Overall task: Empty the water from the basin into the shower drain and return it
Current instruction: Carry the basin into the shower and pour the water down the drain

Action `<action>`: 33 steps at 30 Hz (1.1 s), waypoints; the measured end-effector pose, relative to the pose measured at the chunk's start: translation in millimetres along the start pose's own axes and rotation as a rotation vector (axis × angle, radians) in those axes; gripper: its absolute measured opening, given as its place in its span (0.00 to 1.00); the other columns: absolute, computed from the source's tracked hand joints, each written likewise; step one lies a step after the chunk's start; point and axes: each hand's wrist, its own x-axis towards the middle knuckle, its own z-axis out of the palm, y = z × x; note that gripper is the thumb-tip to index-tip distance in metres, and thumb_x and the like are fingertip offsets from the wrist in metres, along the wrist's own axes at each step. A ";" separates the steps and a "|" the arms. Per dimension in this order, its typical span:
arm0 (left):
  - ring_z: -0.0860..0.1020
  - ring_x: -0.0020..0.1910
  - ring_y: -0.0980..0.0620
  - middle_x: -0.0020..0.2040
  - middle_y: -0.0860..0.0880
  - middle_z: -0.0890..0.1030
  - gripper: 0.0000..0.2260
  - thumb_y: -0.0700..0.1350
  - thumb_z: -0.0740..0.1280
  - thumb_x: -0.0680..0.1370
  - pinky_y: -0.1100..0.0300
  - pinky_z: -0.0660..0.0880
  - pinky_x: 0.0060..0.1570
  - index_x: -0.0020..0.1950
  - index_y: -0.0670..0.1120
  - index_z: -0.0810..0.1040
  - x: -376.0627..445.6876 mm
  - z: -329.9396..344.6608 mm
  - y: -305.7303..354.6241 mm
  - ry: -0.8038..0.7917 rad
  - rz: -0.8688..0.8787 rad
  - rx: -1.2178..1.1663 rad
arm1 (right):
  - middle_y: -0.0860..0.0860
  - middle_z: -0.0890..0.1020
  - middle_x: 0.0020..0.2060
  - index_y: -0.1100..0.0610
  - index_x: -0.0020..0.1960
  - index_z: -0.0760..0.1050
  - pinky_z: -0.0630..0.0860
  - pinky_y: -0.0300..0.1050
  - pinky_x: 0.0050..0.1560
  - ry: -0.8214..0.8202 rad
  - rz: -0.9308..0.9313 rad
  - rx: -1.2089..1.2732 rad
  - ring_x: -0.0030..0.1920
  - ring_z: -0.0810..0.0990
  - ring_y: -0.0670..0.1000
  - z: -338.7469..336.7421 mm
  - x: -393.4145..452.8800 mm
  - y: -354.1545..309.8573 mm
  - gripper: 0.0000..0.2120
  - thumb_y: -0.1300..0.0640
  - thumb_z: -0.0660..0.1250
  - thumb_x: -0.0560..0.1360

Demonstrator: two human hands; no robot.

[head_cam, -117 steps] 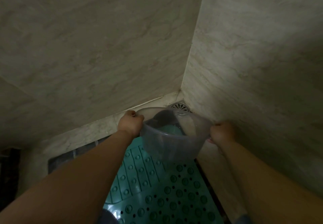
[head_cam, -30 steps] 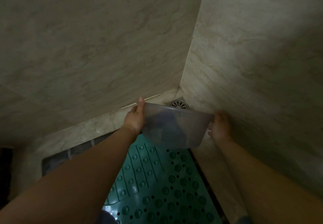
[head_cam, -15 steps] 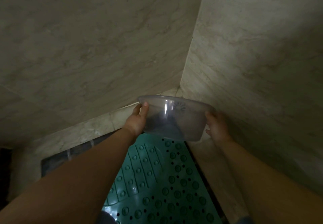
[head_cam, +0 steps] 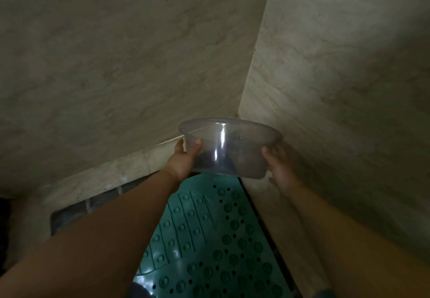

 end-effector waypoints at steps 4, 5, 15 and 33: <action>0.72 0.67 0.43 0.74 0.42 0.70 0.37 0.64 0.62 0.75 0.53 0.67 0.61 0.77 0.43 0.60 0.8 -1.9 2.3 -0.020 -0.020 -0.016 | 0.51 0.76 0.63 0.53 0.74 0.64 0.70 0.41 0.41 0.037 -0.018 0.029 0.55 0.77 0.51 1.7 -0.3 -1.3 0.27 0.49 0.65 0.77; 0.73 0.64 0.45 0.72 0.42 0.72 0.35 0.64 0.62 0.76 0.55 0.67 0.60 0.75 0.43 0.63 0.7 -2.1 3.3 -0.030 -0.013 -0.024 | 0.51 0.76 0.61 0.54 0.72 0.66 0.69 0.40 0.41 0.053 -0.025 0.029 0.55 0.77 0.51 2.1 -0.3 -1.3 0.26 0.50 0.66 0.77; 0.75 0.45 0.58 0.62 0.48 0.77 0.28 0.60 0.62 0.77 0.65 0.69 0.41 0.73 0.48 0.67 -0.4 0.2 10.2 -0.018 0.067 -0.144 | 0.50 0.78 0.63 0.52 0.72 0.69 0.71 0.40 0.45 0.040 -0.092 0.013 0.61 0.77 0.52 1.1 0.2 -4.6 0.26 0.48 0.66 0.76; 0.77 0.60 0.45 0.69 0.44 0.74 0.30 0.62 0.63 0.75 0.55 0.76 0.54 0.73 0.49 0.68 0.7 -5.1 12.5 0.015 0.067 -0.157 | 0.50 0.69 0.75 0.47 0.77 0.61 0.66 0.46 0.63 0.057 -0.176 -0.051 0.67 0.70 0.48 2.4 -5.4 -15.7 0.28 0.42 0.59 0.79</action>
